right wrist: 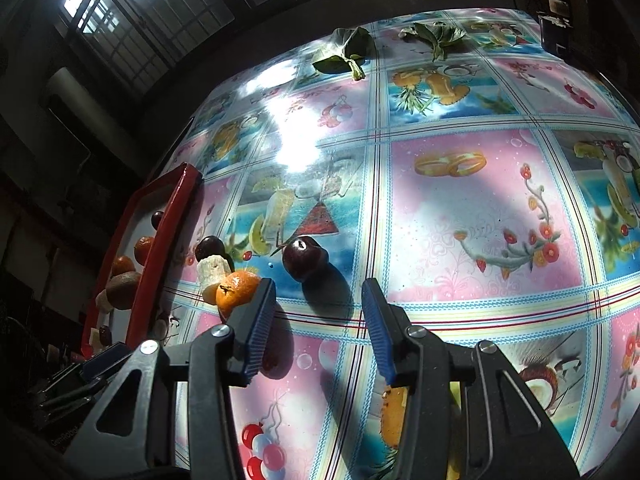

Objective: Organize fruits
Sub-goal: 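Grasp the white chunk with the left tool while the right tool grasps the dark red plum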

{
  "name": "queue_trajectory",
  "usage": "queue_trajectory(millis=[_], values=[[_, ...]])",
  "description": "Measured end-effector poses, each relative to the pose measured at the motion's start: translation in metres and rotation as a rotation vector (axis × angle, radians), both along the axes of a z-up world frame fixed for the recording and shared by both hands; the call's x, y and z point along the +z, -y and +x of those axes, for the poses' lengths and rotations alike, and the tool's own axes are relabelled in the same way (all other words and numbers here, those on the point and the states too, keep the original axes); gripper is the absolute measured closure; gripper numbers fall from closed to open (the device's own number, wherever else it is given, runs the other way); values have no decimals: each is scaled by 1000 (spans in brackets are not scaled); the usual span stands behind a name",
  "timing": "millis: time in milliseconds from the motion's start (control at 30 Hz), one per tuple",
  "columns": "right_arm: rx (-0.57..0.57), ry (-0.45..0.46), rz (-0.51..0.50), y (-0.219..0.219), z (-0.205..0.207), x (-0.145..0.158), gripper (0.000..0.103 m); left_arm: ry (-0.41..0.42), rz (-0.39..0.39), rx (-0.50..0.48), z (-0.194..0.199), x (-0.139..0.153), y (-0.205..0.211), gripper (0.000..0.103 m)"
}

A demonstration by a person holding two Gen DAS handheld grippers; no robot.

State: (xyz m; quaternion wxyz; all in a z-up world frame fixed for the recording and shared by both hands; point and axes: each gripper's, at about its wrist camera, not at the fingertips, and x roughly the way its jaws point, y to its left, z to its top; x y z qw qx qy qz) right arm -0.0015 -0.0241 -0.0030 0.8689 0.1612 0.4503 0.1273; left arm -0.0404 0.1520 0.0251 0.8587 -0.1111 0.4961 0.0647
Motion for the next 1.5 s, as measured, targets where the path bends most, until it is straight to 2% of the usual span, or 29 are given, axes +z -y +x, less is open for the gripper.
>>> queue_trajectory(millis=[200,300,367,433,700,900,1033,1167,1200,1367,1500], values=[[36,18,-98,-19,23,4,57,-13,14,-25,32,-8,6,49],[49,7,-156,-25,31,-1,69,-17,4,-41,43,-13,9,49],[73,6,-144,-27,32,-3,74,-11,9,-53,49,-12,12,49],[78,13,-152,-28,33,-4,74,-8,-4,-62,55,-13,13,50],[97,-7,-89,-19,43,-6,76,-4,-118,-108,73,-17,12,48],[88,-1,-78,-6,40,-5,77,6,-89,-112,83,-16,22,45],[48,6,-45,11,34,-1,77,-3,-112,-125,91,-17,27,45],[9,6,-16,25,31,-1,77,-14,-44,-128,96,-24,37,46],[4,4,-11,28,31,-2,77,-13,-34,-133,94,-24,37,49],[-11,1,13,35,29,-5,77,0,-60,-136,81,-23,28,50],[-13,-2,29,37,28,-6,77,4,-130,-123,71,-22,16,47]])
